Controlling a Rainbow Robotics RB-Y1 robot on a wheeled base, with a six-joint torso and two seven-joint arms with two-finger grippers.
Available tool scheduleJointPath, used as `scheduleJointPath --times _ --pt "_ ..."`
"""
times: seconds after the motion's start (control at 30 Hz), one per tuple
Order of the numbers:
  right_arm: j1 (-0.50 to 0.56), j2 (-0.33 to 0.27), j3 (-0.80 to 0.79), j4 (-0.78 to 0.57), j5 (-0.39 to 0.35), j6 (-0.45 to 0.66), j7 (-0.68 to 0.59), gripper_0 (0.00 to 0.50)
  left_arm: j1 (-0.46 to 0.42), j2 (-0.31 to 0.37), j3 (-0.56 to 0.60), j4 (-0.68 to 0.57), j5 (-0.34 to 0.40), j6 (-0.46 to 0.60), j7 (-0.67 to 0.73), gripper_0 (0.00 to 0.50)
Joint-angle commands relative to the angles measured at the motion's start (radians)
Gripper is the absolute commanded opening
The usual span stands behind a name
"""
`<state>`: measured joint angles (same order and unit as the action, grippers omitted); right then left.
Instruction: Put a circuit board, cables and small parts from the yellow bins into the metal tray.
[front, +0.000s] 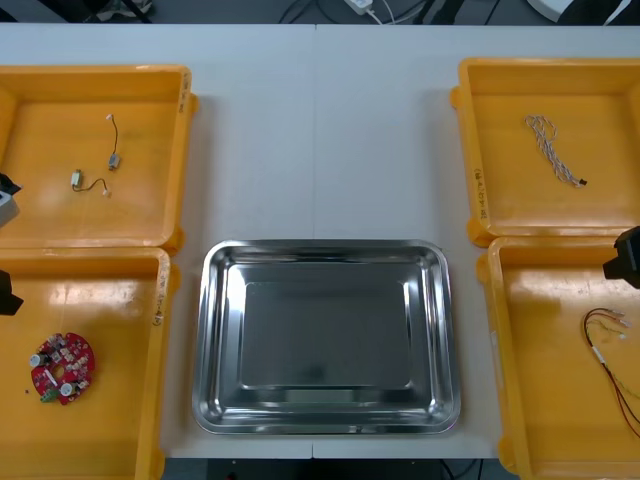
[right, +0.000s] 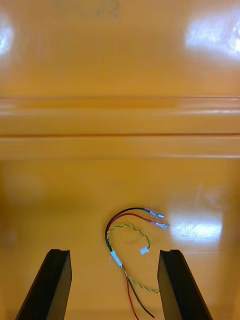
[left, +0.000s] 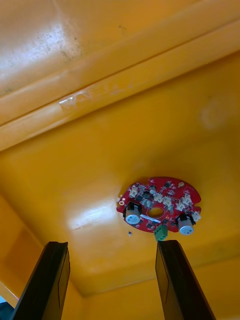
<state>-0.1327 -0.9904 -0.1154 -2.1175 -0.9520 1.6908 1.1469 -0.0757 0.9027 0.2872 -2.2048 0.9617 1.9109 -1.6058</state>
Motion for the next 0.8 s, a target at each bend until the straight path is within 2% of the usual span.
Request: scheduleJointPath --times 0.03,0.23,0.5,0.8 --pt "0.085 0.004 -0.024 -0.053 -0.005 -0.043 0.071 0.5 0.079 0.048 0.047 -0.069 0.019 -0.052 -0.006 0.5" --pt "0.183 0.004 -0.024 -0.067 -0.005 -0.152 0.091 0.5 0.16 0.05 0.069 -0.127 0.032 -0.131 -0.034 0.5" --pt "0.272 0.004 -0.024 -0.067 -0.005 -0.238 0.122 0.5 0.258 0.051 0.102 -0.191 0.055 -0.22 -0.071 0.5" --pt "0.349 0.004 -0.009 -0.068 0.006 -0.299 0.152 0.5 0.401 0.059 0.142 -0.211 0.066 -0.375 -0.221 0.5"
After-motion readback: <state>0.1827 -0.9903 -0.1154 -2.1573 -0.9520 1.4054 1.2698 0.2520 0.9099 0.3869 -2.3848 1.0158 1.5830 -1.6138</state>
